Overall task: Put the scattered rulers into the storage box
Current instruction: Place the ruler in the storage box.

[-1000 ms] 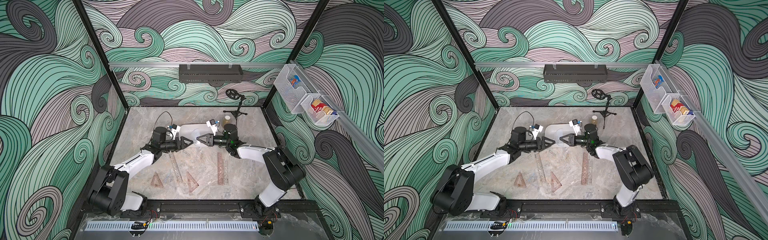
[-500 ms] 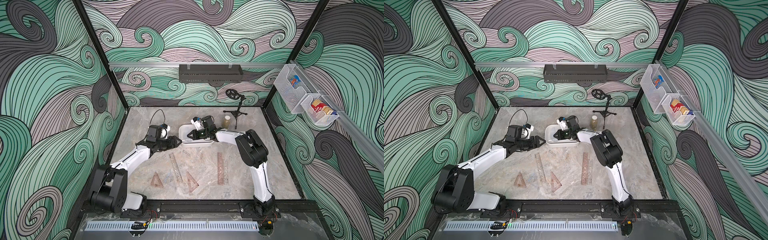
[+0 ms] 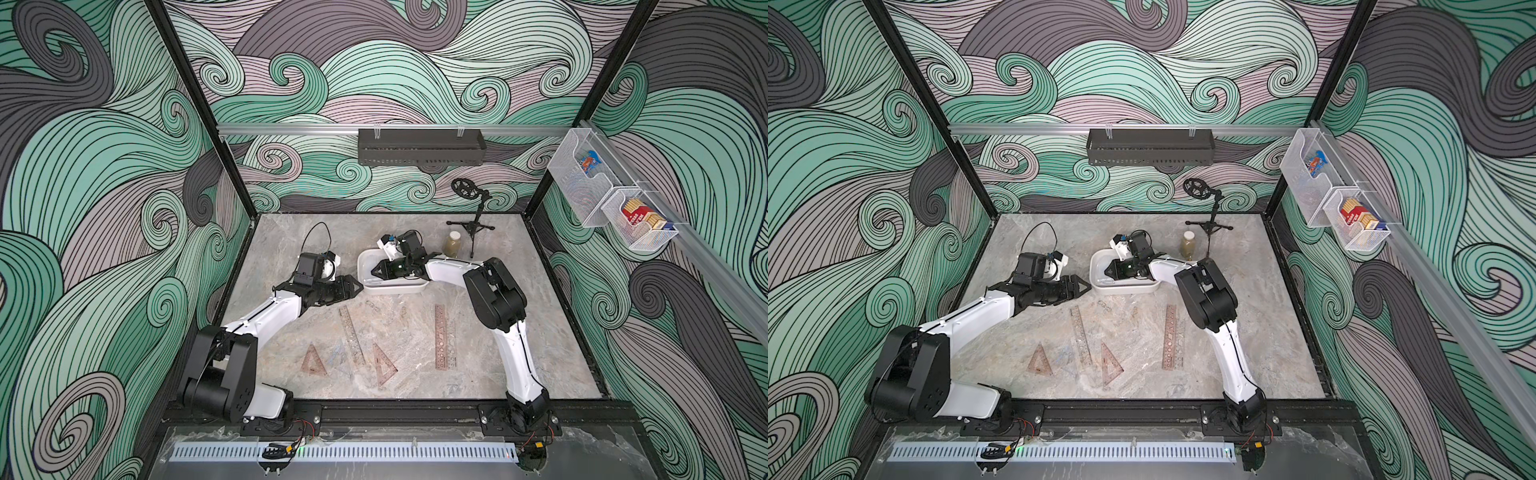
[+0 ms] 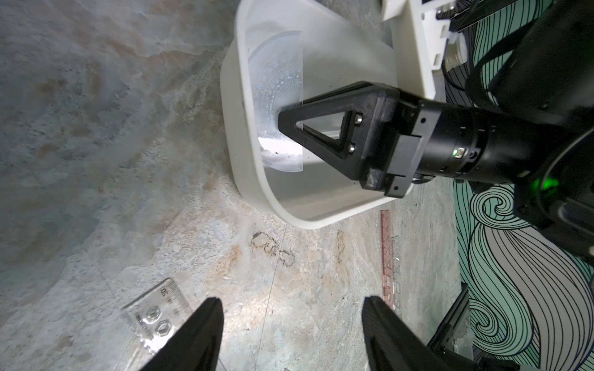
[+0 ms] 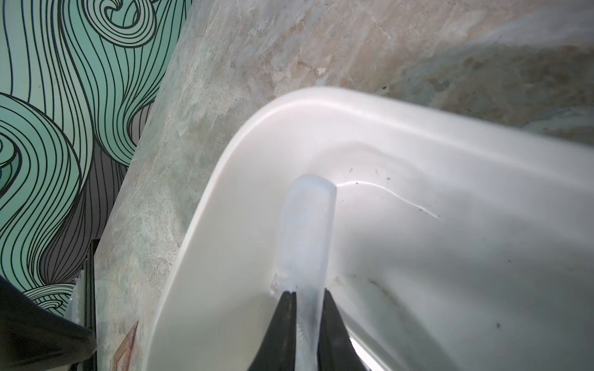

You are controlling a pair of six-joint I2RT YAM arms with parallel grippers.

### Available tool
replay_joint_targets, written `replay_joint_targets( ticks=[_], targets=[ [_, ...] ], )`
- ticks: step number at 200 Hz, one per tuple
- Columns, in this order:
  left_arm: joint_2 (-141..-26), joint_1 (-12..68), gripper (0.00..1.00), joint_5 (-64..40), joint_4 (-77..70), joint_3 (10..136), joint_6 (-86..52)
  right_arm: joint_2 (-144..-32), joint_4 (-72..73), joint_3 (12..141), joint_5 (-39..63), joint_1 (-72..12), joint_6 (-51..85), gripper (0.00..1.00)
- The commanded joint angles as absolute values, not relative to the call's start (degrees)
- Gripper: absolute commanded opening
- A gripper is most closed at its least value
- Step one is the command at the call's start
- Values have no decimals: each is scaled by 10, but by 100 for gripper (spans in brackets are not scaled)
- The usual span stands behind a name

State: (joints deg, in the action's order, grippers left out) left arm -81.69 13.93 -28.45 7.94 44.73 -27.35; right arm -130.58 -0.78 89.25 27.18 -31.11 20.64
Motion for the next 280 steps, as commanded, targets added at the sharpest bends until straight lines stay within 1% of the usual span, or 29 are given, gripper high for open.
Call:
replay_joint_targets(
  ticks=[1,33,81,98,110,131,139,158,183,206,226,238,256,280],
  targets=[
    [-828,136,72,-283,85,449,-263,-1316,-46,901,254,-308,184,19],
    [-827,136,72,-285,81,448,-265,-1308,-68,917,248,-301,172,24],
    [-819,136,72,-288,79,448,-267,-1276,-103,945,228,-292,152,41],
    [-819,137,72,-289,79,447,-270,-1258,-117,952,224,-291,147,42],
    [-793,137,72,-292,79,442,-274,-1230,-121,943,222,-292,147,42],
    [-765,140,72,-299,75,418,-289,-1153,-119,884,197,-306,133,43],
    [-752,143,72,-300,72,403,-295,-1117,-119,848,166,-322,120,42],
    [-720,148,72,-296,73,370,-306,-1021,-104,736,39,-389,85,44],
    [-678,150,71,-288,91,330,-320,-916,-31,576,-19,-474,108,43],
    [-632,169,72,-256,98,314,-342,-856,0,485,-80,-554,129,44],
    [-611,170,72,-243,95,299,-357,-840,0,443,-125,-614,144,47],
    [-607,170,72,-242,98,296,-364,-842,0,425,-133,-641,154,50],
    [-610,170,72,-242,98,293,-369,-853,0,409,-146,-674,164,54],
    [-619,168,72,-240,99,294,-368,-866,0,402,-162,-702,164,62]
  ],
)
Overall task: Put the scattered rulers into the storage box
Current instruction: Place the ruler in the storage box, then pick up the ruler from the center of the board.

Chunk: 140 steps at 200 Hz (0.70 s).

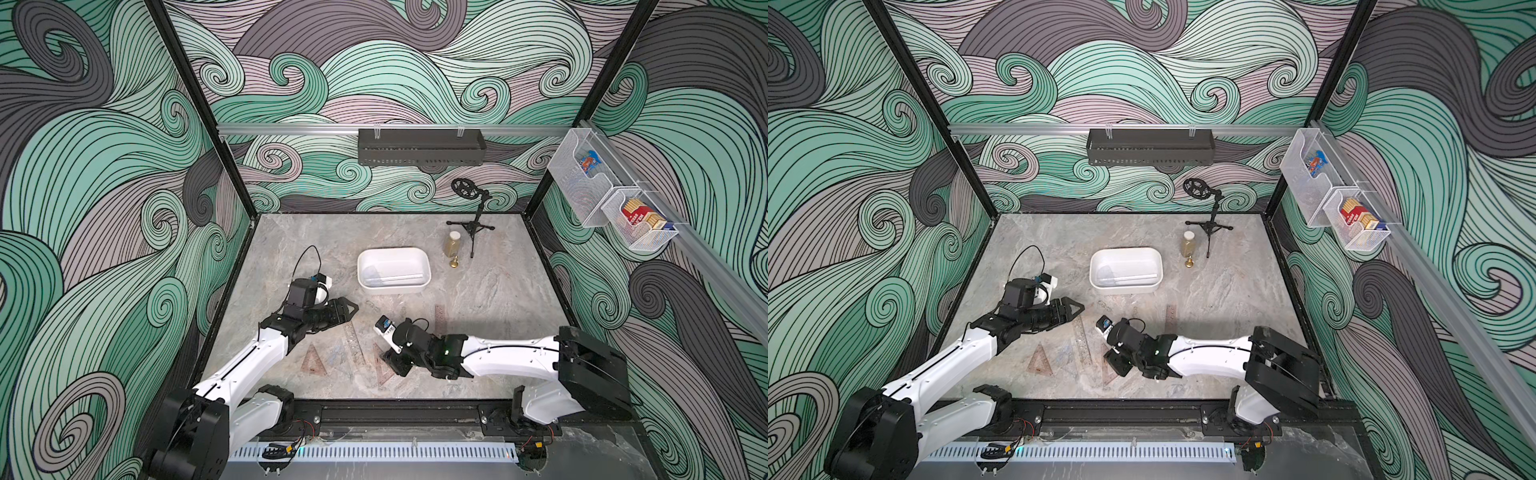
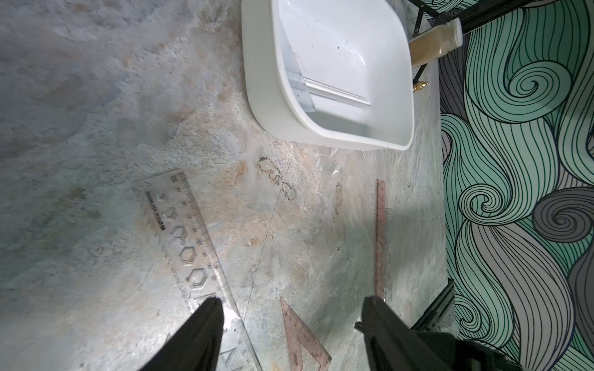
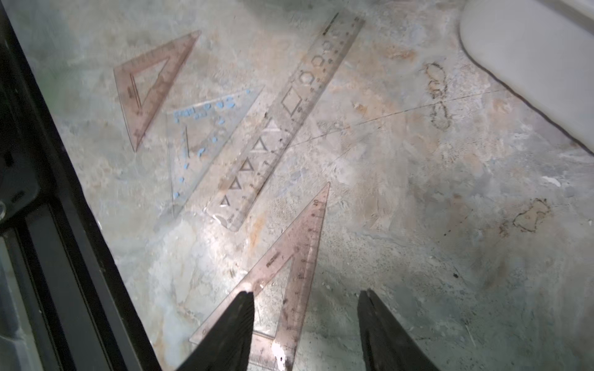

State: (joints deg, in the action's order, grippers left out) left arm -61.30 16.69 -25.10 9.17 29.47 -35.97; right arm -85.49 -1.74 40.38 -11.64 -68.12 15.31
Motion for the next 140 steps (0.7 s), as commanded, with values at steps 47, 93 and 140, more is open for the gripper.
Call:
replay_joint_targets(
  ticks=[47,93,140],
  targets=[
    [-627,169,72,-239,107,298,-367,-906,-4,405,-190,-714,143,71],
    [-634,169,72,-246,113,302,-367,-935,-11,403,-219,-713,133,75],
    [-662,168,73,-275,112,306,-360,-942,-40,419,-295,-702,103,76]
  ],
)
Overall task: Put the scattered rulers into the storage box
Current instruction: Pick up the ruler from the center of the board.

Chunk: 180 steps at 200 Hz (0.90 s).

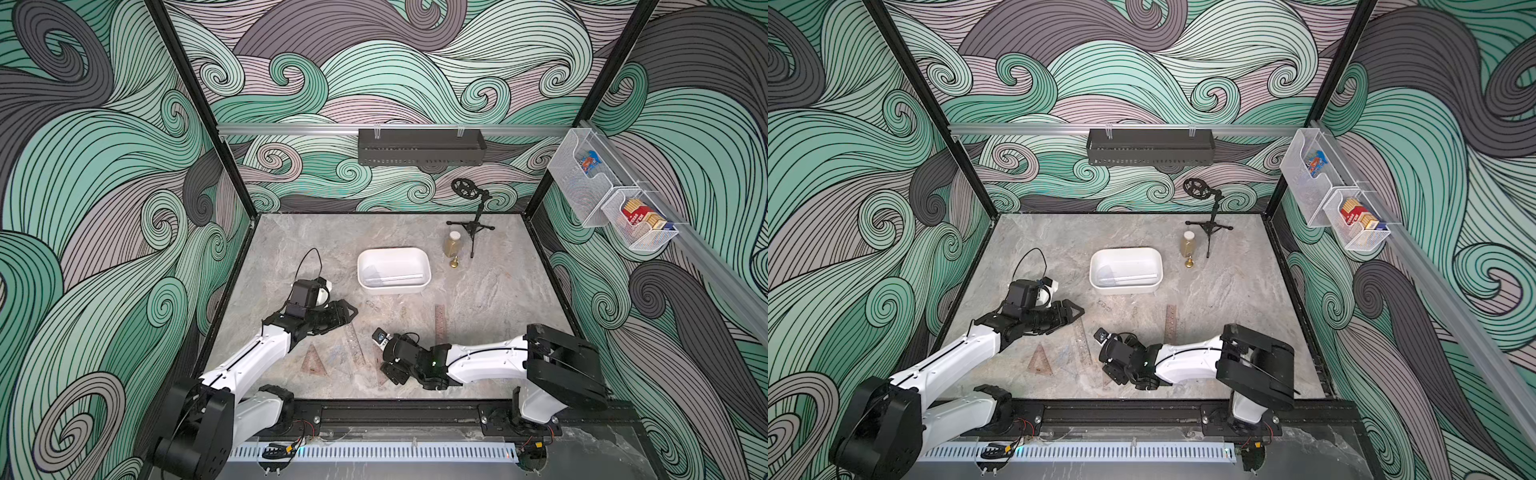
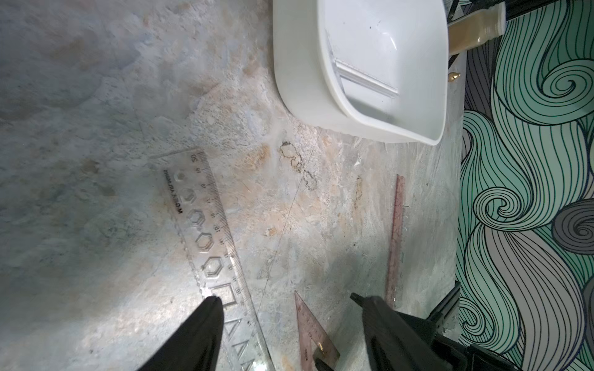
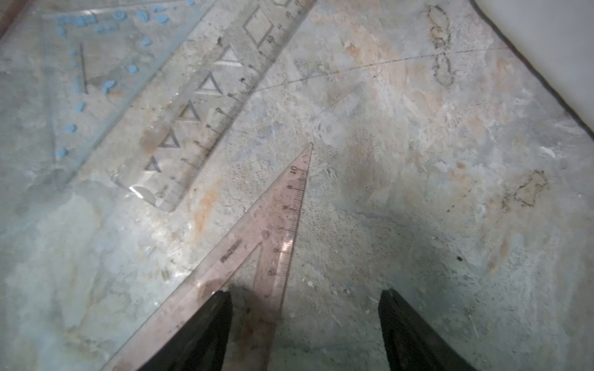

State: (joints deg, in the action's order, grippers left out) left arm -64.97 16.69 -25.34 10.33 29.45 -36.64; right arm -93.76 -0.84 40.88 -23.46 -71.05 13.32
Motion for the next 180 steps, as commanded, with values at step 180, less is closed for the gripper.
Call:
replay_joint_targets(
  ticks=[180],
  targets=[
    [-680,166,73,-344,58,281,-367,-833,-30,361,-187,-644,149,80]
  ],
)
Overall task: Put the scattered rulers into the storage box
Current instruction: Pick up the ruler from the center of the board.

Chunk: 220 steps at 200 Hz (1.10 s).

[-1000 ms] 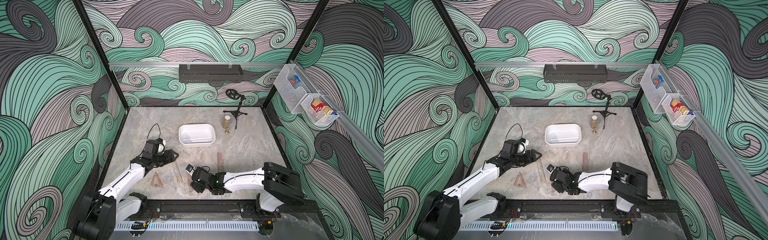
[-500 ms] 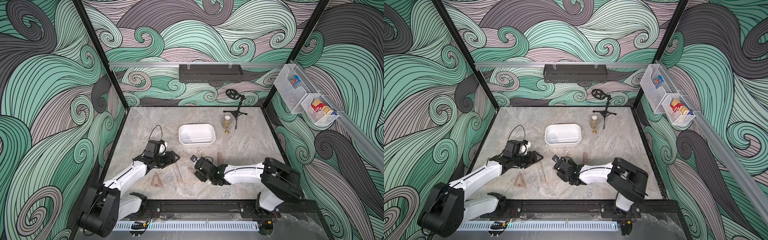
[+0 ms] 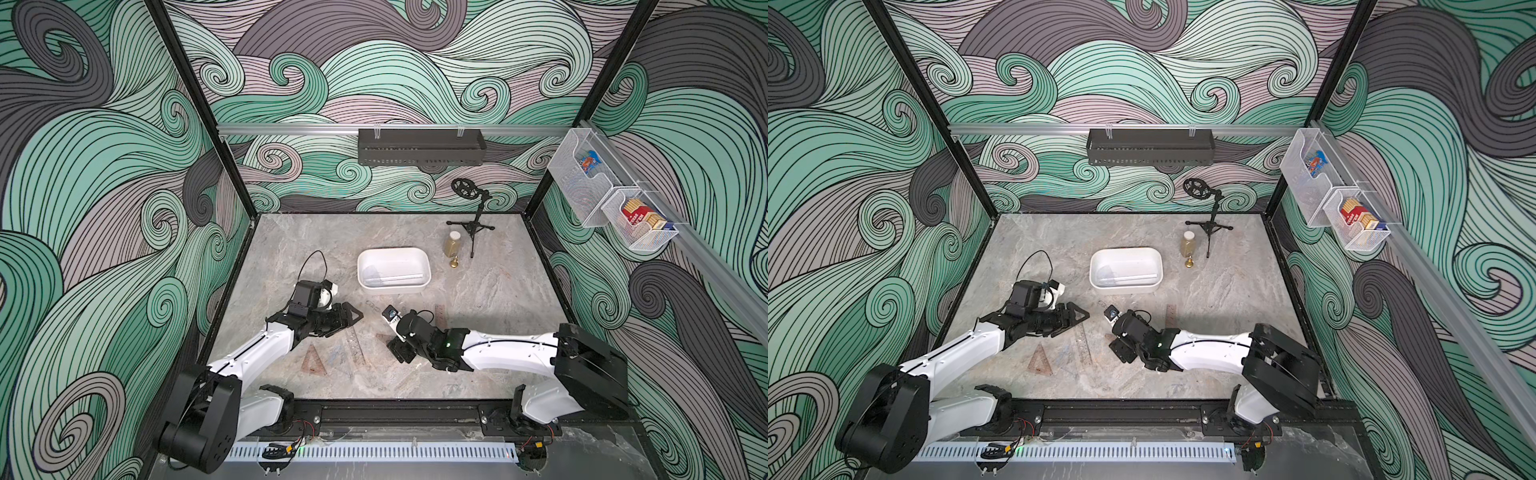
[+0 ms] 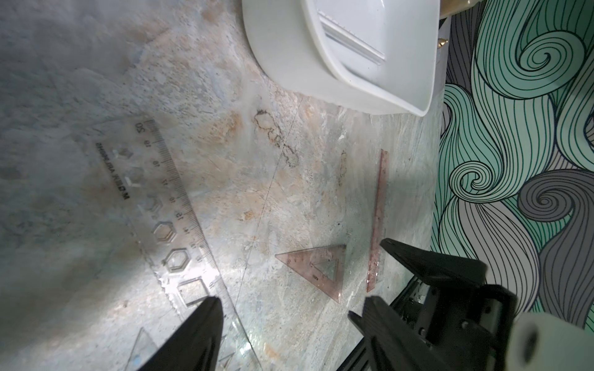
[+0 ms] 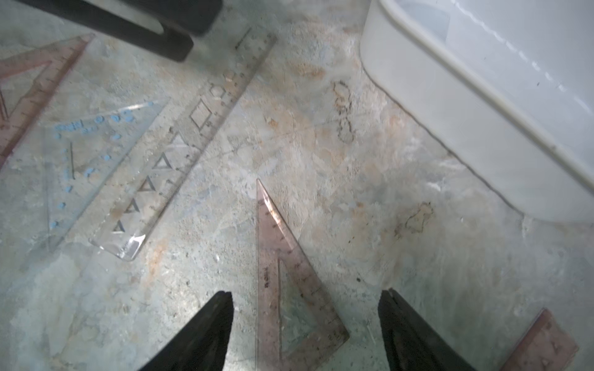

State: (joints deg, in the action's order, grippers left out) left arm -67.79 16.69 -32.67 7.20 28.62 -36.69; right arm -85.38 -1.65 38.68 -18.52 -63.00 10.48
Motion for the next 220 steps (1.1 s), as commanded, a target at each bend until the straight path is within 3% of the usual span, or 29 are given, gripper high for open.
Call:
replay_joint_targets(
  ticks=[1,60,93,156,220],
  targets=[
    [-680,165,73,-344,58,281,-367,-832,-30,360,-187,-645,150,80],
    [-681,165,73,-343,68,286,-365,-852,-39,346,-211,-653,167,82],
    [-684,164,73,-343,69,292,-367,-851,-37,339,-213,-651,180,67],
    [-687,163,73,-351,61,304,-376,-878,-6,334,-177,-626,174,60],
    [-687,163,72,-361,51,301,-386,-904,45,353,-127,-598,129,61]
  ],
)
